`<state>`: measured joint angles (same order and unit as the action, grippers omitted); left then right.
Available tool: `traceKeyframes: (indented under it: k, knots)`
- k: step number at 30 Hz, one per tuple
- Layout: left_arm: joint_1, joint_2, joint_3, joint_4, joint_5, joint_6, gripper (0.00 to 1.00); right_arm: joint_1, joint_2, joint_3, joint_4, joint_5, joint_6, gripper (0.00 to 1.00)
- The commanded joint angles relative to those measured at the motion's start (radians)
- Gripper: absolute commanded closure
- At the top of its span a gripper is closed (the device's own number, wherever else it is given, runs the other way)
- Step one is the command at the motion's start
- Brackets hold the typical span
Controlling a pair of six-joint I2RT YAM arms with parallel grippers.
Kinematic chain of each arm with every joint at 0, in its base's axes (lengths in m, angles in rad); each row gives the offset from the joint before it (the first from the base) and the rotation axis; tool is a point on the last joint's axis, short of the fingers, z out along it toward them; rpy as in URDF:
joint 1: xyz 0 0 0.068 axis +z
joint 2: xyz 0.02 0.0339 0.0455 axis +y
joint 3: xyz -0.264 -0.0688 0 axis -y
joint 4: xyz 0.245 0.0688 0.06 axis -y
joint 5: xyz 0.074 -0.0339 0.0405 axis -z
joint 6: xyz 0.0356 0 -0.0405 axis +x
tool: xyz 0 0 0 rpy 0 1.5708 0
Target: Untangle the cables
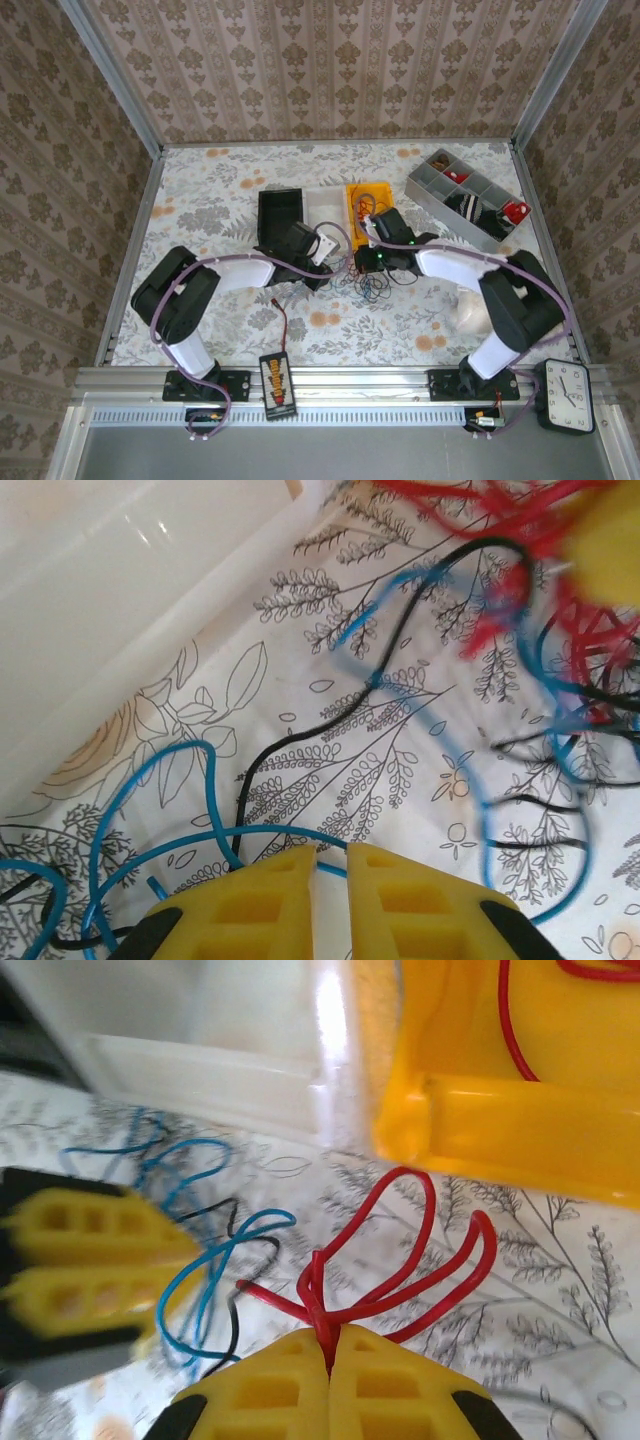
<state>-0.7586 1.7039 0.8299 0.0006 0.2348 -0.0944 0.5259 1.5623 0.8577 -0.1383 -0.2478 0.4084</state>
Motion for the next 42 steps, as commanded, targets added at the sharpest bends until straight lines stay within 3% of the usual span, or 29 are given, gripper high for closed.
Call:
traceKeyframes:
  k: [1, 5, 14, 22, 26, 33, 42]
  knots:
    - [-0.005, 0.028, 0.023, -0.004, 0.004, 0.023, 0.9, -0.011, -0.114, -0.042, -0.01, -0.055, -0.033, 0.95]
    - [-0.005, 0.053, 0.034, -0.01, 0.006, 0.023, 1.0, -0.042, -0.243, -0.084, -0.025, -0.015, -0.034, 0.95]
    - [-0.004, 0.091, 0.021, -0.029, -0.029, -0.008, 1.0, -0.209, -0.435, -0.105, -0.037, 0.085, -0.046, 0.95]
    - [0.002, 0.075, -0.022, -0.064, -0.075, -0.004, 1.0, -0.283, -0.499, -0.087, -0.086, 0.178, -0.079, 0.95]
    - [0.001, 0.045, -0.029, -0.082, -0.067, 0.006, 1.0, -0.301, -0.507, -0.092, -0.078, 0.161, -0.081, 0.95]
    - [0.01, -0.007, -0.019, -0.04, -0.071, -0.001, 1.0, -0.292, -0.396, -0.077, -0.01, 0.091, -0.019, 0.93]
    - [0.018, -0.032, 0.011, -0.023, -0.051, -0.025, 1.0, -0.251, -0.035, 0.133, 0.076, 0.08, -0.021, 0.92]
